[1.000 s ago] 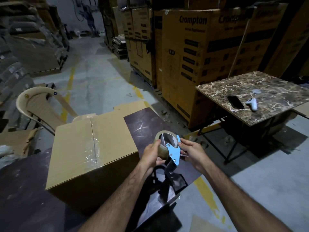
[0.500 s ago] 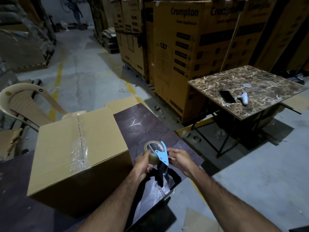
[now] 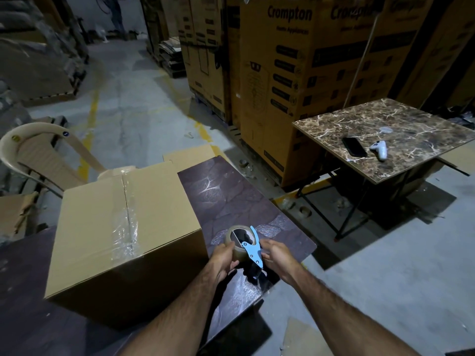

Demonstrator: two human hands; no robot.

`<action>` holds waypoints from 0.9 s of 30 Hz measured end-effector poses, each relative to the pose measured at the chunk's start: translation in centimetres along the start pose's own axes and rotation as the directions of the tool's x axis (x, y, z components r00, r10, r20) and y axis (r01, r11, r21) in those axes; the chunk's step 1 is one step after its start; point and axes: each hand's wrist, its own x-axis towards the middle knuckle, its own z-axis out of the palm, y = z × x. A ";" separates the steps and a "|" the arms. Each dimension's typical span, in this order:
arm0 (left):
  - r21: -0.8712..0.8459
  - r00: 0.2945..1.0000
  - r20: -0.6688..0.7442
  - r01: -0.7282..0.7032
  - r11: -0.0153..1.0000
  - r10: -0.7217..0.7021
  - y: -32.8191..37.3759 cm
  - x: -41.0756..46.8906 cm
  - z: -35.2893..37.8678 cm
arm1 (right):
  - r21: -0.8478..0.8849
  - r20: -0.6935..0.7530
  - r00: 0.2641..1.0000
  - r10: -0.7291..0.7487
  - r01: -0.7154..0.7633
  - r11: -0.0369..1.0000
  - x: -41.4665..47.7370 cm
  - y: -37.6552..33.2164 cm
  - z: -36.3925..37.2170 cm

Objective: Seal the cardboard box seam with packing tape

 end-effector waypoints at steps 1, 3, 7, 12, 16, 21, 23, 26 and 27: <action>0.034 1.000 -0.012 0.004 0.999 -0.003 -0.2 0.4 -0.1 | 0.002 0.000 1.000 0.007 -0.007 1.000 0.0 0.3 0.1; 0.091 0.999 -0.036 0.002 0.996 0.001 -0.3 1.0 -0.2 | 0.013 0.000 1.000 0.017 -0.017 1.000 -0.1 0.6 0.1; 0.202 0.996 -0.082 -0.009 0.979 0.026 -0.7 2.2 -0.5 | -0.013 0.018 1.000 0.026 -0.025 1.000 -0.4 0.4 0.2; 0.134 0.999 -0.047 -0.007 0.991 0.014 -0.6 2.0 -0.6 | -0.093 0.006 0.999 0.053 -0.052 0.994 -0.5 0.1 0.6; 0.147 0.999 -0.036 -0.028 0.989 0.034 -0.7 1.6 -0.8 | -0.131 -0.010 0.998 0.061 -0.062 0.989 -0.6 0.2 0.8; 0.149 0.996 0.066 -0.065 0.987 0.056 -0.9 1.7 -0.5 | -0.191 -0.003 1.000 0.020 -0.020 0.981 -1.5 -0.5 1.2; 0.195 0.993 0.108 -0.071 0.978 0.050 -0.8 1.0 -0.2 | -0.247 -0.036 0.999 -0.033 0.023 0.969 -2.1 -1.1 1.4; 0.283 0.992 0.106 -0.100 0.954 0.073 0.4 -1.3 0.6 | -0.344 -0.061 0.989 -0.131 0.103 0.933 -2.5 -2.2 1.8; 0.323 0.993 0.080 -0.112 0.940 0.091 0.9 -1.8 0.6 | -0.347 -0.064 0.985 -0.161 0.129 0.929 -2.5 -2.5 1.7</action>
